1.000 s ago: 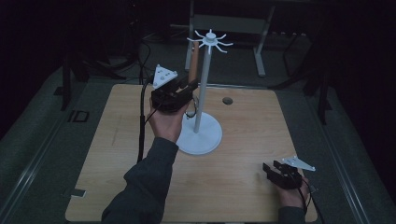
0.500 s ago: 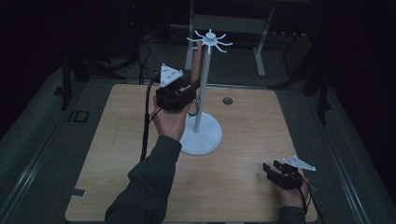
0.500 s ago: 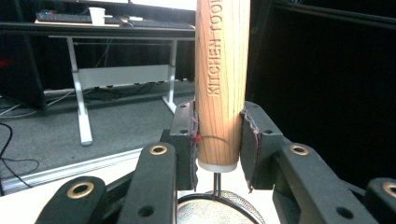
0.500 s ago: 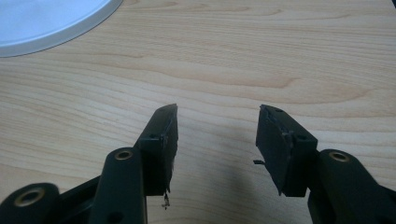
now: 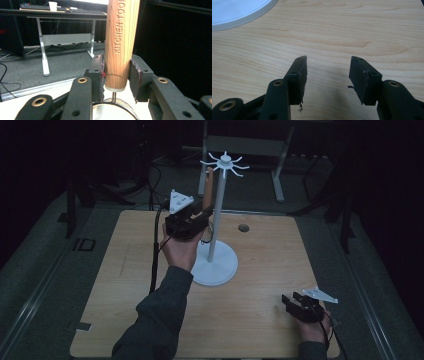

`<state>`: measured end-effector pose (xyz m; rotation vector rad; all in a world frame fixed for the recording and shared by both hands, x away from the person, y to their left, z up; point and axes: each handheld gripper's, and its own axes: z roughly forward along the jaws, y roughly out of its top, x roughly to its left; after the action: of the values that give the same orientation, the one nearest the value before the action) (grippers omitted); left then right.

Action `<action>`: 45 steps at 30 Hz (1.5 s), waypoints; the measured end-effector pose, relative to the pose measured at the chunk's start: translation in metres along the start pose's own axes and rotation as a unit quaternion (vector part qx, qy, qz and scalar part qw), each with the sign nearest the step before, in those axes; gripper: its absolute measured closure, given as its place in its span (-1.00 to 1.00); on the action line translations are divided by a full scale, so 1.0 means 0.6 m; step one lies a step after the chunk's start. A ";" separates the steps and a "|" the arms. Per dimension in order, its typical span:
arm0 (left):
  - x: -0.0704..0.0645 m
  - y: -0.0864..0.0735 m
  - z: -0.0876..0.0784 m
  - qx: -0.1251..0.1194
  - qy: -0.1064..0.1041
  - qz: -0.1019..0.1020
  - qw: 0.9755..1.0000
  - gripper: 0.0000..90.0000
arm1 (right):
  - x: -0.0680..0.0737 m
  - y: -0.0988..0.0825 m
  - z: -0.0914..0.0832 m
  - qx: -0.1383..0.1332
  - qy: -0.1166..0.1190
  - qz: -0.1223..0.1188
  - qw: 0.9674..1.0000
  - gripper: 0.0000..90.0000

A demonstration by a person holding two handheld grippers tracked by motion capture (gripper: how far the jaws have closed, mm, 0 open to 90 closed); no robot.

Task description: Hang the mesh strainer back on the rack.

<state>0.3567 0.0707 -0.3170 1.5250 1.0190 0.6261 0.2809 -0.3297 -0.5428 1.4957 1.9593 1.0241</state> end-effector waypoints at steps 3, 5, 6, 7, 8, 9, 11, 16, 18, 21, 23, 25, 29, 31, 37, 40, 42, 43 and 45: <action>0.005 0.000 -0.005 -0.006 -0.002 -0.004 1.000 0.41 | 0.000 0.000 0.000 0.000 0.000 -0.001 1.000 0.07; 0.006 0.001 -0.008 -0.007 -0.004 -0.005 1.000 0.37 | 0.000 0.000 0.000 0.000 0.000 -0.001 1.000 0.07; 0.006 0.001 -0.010 -0.008 -0.004 -0.004 1.000 0.34 | 0.000 0.000 0.001 0.000 -0.001 -0.001 1.000 0.07; 0.006 0.001 -0.012 -0.009 -0.004 -0.002 1.000 0.32 | 0.001 0.000 0.001 0.000 -0.001 -0.001 1.000 0.06; 0.006 0.001 -0.014 -0.010 -0.004 -0.001 1.000 0.30 | 0.001 0.000 0.001 0.000 -0.001 -0.002 1.000 0.06; 0.007 0.001 -0.016 -0.010 -0.005 0.000 1.000 0.29 | 0.001 0.000 0.001 0.000 -0.002 -0.001 1.000 0.05; 0.007 0.001 -0.017 -0.011 -0.005 -0.001 1.000 0.26 | 0.001 0.000 0.000 0.000 -0.001 -0.002 1.000 0.05; 0.012 -0.002 -0.026 -0.007 -0.009 -0.002 1.000 0.21 | 0.000 0.000 0.000 0.000 -0.002 -0.001 1.000 0.05; 0.014 -0.003 -0.029 -0.008 -0.011 -0.004 1.000 0.20 | 0.000 0.000 0.000 0.001 -0.003 -0.001 1.000 0.04; 0.020 -0.006 -0.033 -0.005 -0.016 -0.011 1.000 0.18 | -0.001 0.000 0.000 0.001 -0.004 0.000 1.000 0.04; 0.024 -0.008 -0.034 0.001 -0.022 -0.013 1.000 0.18 | -0.001 0.000 0.000 0.001 -0.005 0.000 1.000 0.03; 0.028 -0.010 -0.035 0.005 -0.023 -0.013 1.000 0.17 | -0.001 -0.001 0.001 0.001 -0.005 0.001 1.000 0.03; 0.033 -0.012 -0.038 0.007 -0.024 -0.014 1.000 0.16 | -0.002 -0.001 0.001 0.002 -0.007 0.003 1.000 0.03; 0.034 -0.013 -0.039 0.012 -0.024 -0.007 1.000 0.15 | -0.002 -0.001 0.001 0.002 -0.007 0.003 1.000 0.03; 0.047 -0.031 -0.048 0.014 -0.028 -0.017 0.999 0.13 | -0.002 -0.001 0.001 0.003 -0.009 0.003 1.000 0.02; 0.054 -0.043 -0.053 0.019 -0.023 -0.018 0.999 0.12 | -0.002 -0.001 0.002 0.003 -0.009 0.003 1.000 0.02; 0.059 -0.051 -0.057 0.021 -0.021 -0.021 0.999 0.11 | -0.002 -0.001 0.002 0.004 -0.010 0.004 1.000 0.02; 0.062 -0.056 -0.059 0.025 -0.017 -0.022 0.999 0.10 | -0.002 -0.002 0.002 0.005 -0.010 0.003 1.000 0.02; 0.066 -0.065 -0.062 0.025 -0.014 -0.024 0.999 0.10 | -0.002 -0.002 0.003 0.006 -0.011 0.001 1.000 0.02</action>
<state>0.3346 0.1229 -0.3526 1.5445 1.0530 0.5485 0.2819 -0.3303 -0.5448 1.5103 1.9508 0.9942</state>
